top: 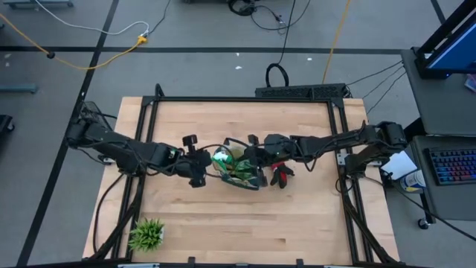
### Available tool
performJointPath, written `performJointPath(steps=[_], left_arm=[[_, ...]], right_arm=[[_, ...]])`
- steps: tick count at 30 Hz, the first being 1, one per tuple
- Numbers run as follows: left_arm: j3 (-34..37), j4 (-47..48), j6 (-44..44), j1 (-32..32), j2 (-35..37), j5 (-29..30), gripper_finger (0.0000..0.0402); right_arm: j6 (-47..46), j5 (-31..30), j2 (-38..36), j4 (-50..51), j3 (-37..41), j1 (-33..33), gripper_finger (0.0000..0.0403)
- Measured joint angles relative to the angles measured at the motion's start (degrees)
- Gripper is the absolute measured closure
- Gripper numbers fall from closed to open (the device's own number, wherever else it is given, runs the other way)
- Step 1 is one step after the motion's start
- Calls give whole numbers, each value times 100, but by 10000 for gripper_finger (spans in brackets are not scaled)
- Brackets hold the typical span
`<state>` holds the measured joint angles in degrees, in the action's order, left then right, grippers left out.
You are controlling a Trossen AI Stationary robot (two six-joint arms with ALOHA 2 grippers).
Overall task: Pick & Place Garden tools in Gardening bag
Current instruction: Put the green sprayer into the green gardening bag
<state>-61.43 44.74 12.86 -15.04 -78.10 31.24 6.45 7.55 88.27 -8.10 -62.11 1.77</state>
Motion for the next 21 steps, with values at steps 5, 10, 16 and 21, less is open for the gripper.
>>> performJointPath(steps=[5, 10, 16, 21], left_arm=[[-2, 84, 278, -22, 25, 93, 381], [-2, 152, 297, -4, -157, 206, 381], [-2, 134, 249, -4, -542, 233, 381], [-2, 7, 111, -11, -772, 514, 381]], right_arm=[[-270, -184, 0, -12, 1, -155, 238], [-279, -154, 0, 42, 2, -225, 238], [-277, -149, 4, 69, 2, -219, 239], [-273, -151, 4, 73, 2, -222, 250]])
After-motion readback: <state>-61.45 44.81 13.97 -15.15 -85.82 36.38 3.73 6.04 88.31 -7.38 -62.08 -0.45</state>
